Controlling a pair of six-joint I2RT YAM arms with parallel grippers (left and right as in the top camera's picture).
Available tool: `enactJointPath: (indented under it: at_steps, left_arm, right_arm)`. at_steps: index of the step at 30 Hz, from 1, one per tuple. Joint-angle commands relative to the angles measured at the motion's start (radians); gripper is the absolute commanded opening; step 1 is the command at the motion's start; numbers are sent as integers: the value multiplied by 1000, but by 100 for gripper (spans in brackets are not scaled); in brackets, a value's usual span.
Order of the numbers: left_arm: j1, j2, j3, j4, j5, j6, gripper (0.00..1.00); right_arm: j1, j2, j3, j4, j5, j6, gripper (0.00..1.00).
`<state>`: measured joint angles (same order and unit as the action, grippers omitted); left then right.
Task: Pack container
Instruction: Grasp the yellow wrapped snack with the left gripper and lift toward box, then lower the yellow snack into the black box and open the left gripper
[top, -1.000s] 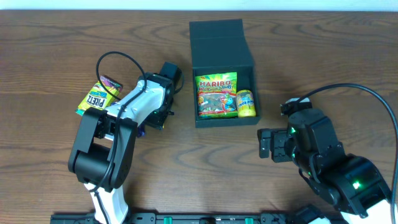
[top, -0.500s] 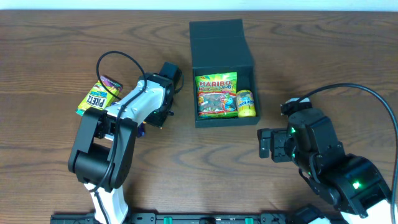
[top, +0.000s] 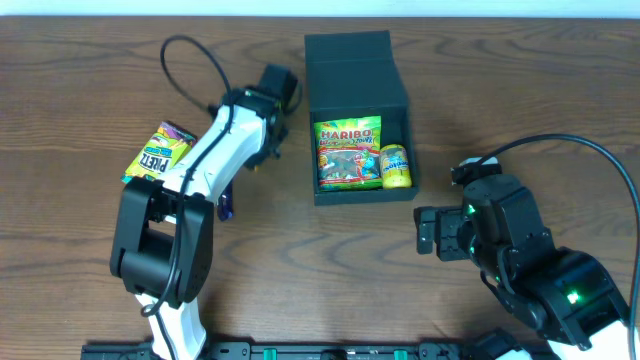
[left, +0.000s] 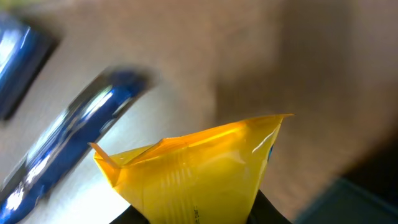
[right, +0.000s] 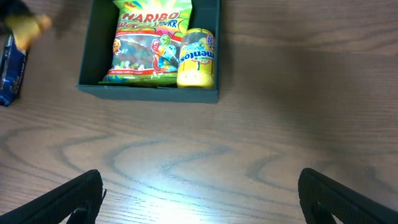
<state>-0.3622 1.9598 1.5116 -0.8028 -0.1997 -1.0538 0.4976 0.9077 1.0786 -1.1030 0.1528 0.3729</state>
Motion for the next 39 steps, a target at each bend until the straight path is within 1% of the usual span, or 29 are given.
enactJointPath:
  at_steps: [1, 3, 5, 7, 10, 12, 16, 22, 25, 28, 33, 37, 39]
  left_arm:
    - [-10, 8, 104, 13, -42, 281, 14]
    - [-18, 8, 145, 29, -33, 339, 13]
    - [-25, 8, 172, 51, -7, 369, 13]
    - [-32, 8, 188, 89, 45, 370, 11]
    - [-38, 11, 188, 166, 158, 381, 6]
    - [-45, 13, 188, 205, 179, 385, 6]
    - [-63, 15, 188, 258, 209, 496, 6]
    - [-90, 24, 188, 300, 279, 591, 6]
    - [-105, 45, 190, 306, 299, 607, 5]
    - [-137, 81, 216, 297, 325, 656, 5]
    - [-190, 156, 312, 227, 325, 727, 6]
    - [-201, 186, 325, 220, 409, 772, 6]
    - [-208, 190, 325, 221, 415, 796, 6]
  right_arm:
    - [-7, -5, 7, -2, 4, -14, 99]
    - [-7, -5, 7, -2, 4, -14, 99]
    - [-7, -5, 7, -2, 4, -15, 99]
    - [-7, -5, 7, -2, 4, -14, 99]
    - [-7, -5, 7, -2, 4, -14, 99]
    - [-7, -5, 7, -2, 4, -14, 99]
    - [-7, -5, 7, -2, 4, -14, 99]
    - [-7, -5, 7, -2, 4, -14, 99]
    - [-7, -5, 7, -2, 4, -14, 99]
    - [-7, -5, 7, -2, 4, -14, 99]
    - [-7, -5, 7, -2, 4, -14, 99]
    - [-7, -5, 7, -2, 4, -14, 99]
    - [-7, -5, 7, -1, 4, -14, 99]
